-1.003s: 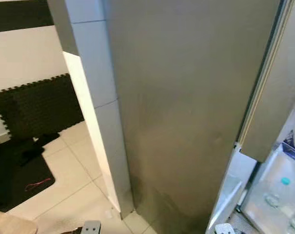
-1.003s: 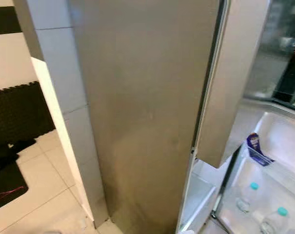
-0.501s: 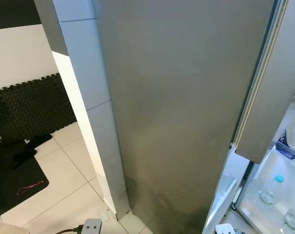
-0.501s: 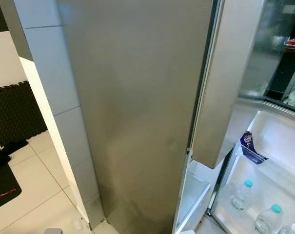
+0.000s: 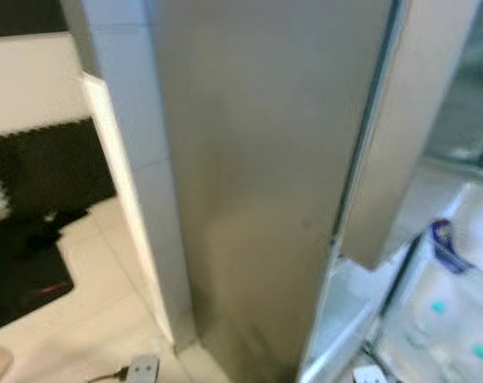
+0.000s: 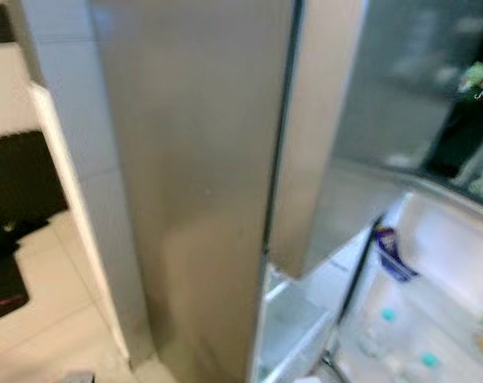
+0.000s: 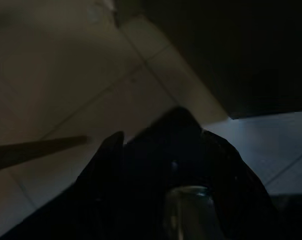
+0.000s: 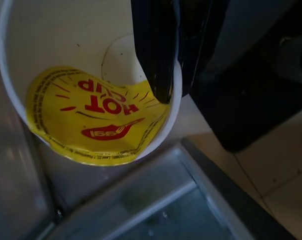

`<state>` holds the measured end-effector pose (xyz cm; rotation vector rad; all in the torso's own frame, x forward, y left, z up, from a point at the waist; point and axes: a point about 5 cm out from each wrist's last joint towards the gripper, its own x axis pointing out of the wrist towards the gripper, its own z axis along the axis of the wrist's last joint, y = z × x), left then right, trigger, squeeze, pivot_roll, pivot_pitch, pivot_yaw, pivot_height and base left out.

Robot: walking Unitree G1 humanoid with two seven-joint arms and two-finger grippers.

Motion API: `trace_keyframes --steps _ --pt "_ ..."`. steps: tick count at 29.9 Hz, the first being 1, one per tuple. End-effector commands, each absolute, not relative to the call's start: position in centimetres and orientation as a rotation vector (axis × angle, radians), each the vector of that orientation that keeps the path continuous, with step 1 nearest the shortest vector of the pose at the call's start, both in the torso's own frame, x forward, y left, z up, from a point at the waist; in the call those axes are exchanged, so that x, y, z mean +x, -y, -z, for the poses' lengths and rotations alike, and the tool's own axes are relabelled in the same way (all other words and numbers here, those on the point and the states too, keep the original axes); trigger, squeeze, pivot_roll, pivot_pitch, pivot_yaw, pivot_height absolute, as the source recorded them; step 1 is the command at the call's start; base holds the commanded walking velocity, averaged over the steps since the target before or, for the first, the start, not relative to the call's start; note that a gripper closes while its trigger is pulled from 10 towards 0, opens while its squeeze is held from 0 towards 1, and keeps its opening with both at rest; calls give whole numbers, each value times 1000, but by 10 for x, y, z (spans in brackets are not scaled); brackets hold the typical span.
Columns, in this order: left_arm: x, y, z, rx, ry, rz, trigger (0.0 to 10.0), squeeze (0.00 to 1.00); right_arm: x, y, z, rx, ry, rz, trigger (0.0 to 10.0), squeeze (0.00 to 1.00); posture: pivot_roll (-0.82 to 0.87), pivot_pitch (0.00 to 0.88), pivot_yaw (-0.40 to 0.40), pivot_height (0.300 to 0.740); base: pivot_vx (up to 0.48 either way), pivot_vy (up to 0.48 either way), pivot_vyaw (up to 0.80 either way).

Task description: Restocking fridge

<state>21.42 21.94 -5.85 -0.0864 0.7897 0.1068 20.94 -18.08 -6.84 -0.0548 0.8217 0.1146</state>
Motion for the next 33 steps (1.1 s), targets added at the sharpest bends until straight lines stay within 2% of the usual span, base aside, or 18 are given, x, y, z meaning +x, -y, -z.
trace_keyframes --steps 1,17,33 --pt "212 -218 60 -89 -801 -106 10000 0 209 188 68 -60 -833 -94 10000 0 -7 78 10 740 0 -450 0" --pt "210 -221 61 -87 -804 -113 10000 0 209 188 69 -66 -844 -95 10000 0 -9 74 9 740 0 -428 0" --pt "210 -222 60 -98 -799 -122 10000 0 207 187 70 -71 -842 -103 10000 0 -8 61 9 740 0 0 0"
